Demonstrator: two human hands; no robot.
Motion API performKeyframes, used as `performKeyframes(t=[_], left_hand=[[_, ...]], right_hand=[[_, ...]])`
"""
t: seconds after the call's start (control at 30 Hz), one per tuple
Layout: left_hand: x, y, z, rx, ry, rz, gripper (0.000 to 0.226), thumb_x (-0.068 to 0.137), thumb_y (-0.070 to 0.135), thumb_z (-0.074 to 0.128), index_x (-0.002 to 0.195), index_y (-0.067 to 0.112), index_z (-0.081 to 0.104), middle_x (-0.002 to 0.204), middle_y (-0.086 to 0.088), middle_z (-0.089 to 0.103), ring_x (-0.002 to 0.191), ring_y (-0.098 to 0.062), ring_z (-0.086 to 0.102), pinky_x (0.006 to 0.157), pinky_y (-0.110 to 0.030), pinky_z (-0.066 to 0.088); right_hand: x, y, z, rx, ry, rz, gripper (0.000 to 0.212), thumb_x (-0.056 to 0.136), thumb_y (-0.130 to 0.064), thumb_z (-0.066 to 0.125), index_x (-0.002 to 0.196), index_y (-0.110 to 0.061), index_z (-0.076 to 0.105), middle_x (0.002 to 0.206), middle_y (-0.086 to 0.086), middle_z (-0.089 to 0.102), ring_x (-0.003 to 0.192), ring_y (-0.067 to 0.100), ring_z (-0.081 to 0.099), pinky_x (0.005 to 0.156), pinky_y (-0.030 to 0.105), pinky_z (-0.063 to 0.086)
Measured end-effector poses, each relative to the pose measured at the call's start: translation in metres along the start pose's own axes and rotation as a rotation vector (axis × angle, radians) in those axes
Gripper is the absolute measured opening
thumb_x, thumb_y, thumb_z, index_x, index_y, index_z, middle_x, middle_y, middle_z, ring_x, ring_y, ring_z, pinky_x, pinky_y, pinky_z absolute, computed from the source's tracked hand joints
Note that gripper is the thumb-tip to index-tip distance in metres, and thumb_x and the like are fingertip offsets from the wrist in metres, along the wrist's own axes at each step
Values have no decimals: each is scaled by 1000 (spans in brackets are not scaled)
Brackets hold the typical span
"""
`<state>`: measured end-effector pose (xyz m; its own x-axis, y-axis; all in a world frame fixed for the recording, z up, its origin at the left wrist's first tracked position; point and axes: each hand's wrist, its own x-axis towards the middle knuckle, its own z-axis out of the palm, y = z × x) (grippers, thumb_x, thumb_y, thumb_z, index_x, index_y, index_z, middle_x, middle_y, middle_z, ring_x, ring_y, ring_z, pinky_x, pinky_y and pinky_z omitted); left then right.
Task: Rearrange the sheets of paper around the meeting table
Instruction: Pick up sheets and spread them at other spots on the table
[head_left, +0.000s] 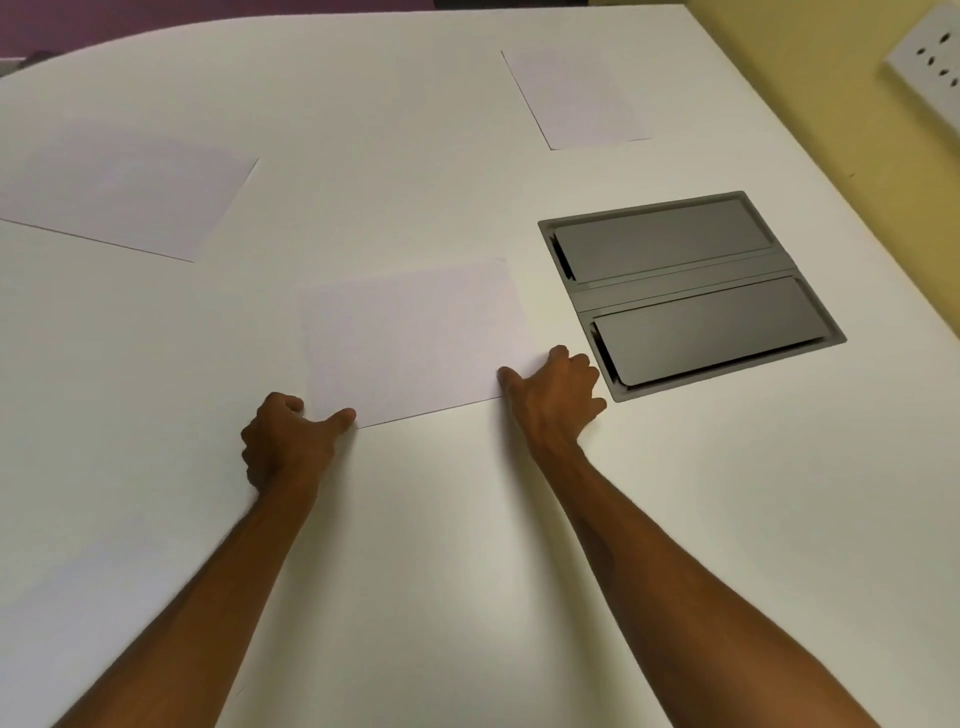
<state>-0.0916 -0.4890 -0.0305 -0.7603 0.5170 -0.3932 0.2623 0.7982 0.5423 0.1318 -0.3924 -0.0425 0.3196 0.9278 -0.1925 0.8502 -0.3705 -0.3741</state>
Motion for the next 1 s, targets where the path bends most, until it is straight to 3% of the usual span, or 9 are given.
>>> performKeyframes(t=[0.07, 0.17, 0.3, 0.4, 0.53, 0.7, 0.87, 0.93, 1.0], left_hand=[[6, 4, 4, -65, -42, -52, 65, 71, 36, 89, 120, 4, 62, 118, -22, 68, 107, -42, 65, 94, -49, 53], [12, 7, 7, -360, -95, -231, 39, 70, 16, 91, 95, 3, 65, 103, -25, 73, 76, -33, 69, 87, -47, 59], [16, 8, 7, -693, -192, -448, 28, 72, -4, 84, 89, -4, 62, 97, -27, 70, 70, -30, 67, 57, -32, 60], [10, 7, 5, -747, -216, -484, 24, 75, -3, 82, 84, -3, 60, 91, -23, 68, 69, -28, 65, 49, -29, 57], [-12, 4, 5, -760, -238, -490, 20, 79, 2, 81, 79, 0, 60, 79, -18, 65, 61, -25, 62, 46, -28, 58], [-46, -5, 7, -826, -362, -503, 24, 83, 13, 80, 91, -1, 61, 81, -17, 66, 67, -28, 68, 49, -31, 61], [-73, -11, 7, -940, -549, -497, 45, 85, 30, 77, 106, -3, 55, 87, -22, 75, 73, -31, 77, 54, -32, 62], [-82, -12, 5, -956, -553, -489, 48, 82, 33, 79, 106, -1, 55, 91, -20, 72, 72, -29, 77, 55, -32, 62], [-89, -15, 2, -946, -502, -491, 44, 79, 30, 82, 104, 3, 57, 95, -18, 66, 70, -28, 77, 54, -32, 61]], right_hand=[[2, -4, 0, 13, -31, 28, 51, 81, -43, 70, 118, -13, 54, 120, 8, 56, 119, 30, 48, 91, 47, 38], [3, -5, 0, 133, -67, 83, 48, 79, -33, 74, 117, -14, 51, 116, 7, 60, 115, 30, 52, 93, 47, 39], [8, -5, -4, 231, -89, 141, 36, 73, -22, 73, 103, -16, 54, 107, 3, 66, 105, 29, 59, 93, 43, 43], [11, -2, -9, 401, -130, 201, 25, 71, -18, 69, 90, -19, 53, 101, 2, 67, 96, 29, 63, 91, 42, 50], [16, 6, -20, 642, -201, 251, 17, 70, -14, 67, 77, -16, 52, 77, 0, 62, 72, 27, 58, 66, 33, 48], [12, 18, -35, 745, -229, 257, 17, 74, 0, 67, 89, -9, 65, 99, 16, 74, 77, 33, 68, 81, 47, 61], [-8, 41, -54, 1169, -372, 437, 23, 83, 16, 64, 88, -7, 65, 99, 16, 71, 64, 25, 71, 53, 29, 61], [-19, 55, -63, 1246, -380, 488, 25, 84, 18, 63, 88, -7, 64, 91, 13, 70, 59, 20, 71, 52, 28, 60], [-30, 70, -70, 1299, -375, 521, 24, 84, 17, 64, 91, -6, 64, 92, 13, 71, 67, 22, 71, 55, 29, 62]])
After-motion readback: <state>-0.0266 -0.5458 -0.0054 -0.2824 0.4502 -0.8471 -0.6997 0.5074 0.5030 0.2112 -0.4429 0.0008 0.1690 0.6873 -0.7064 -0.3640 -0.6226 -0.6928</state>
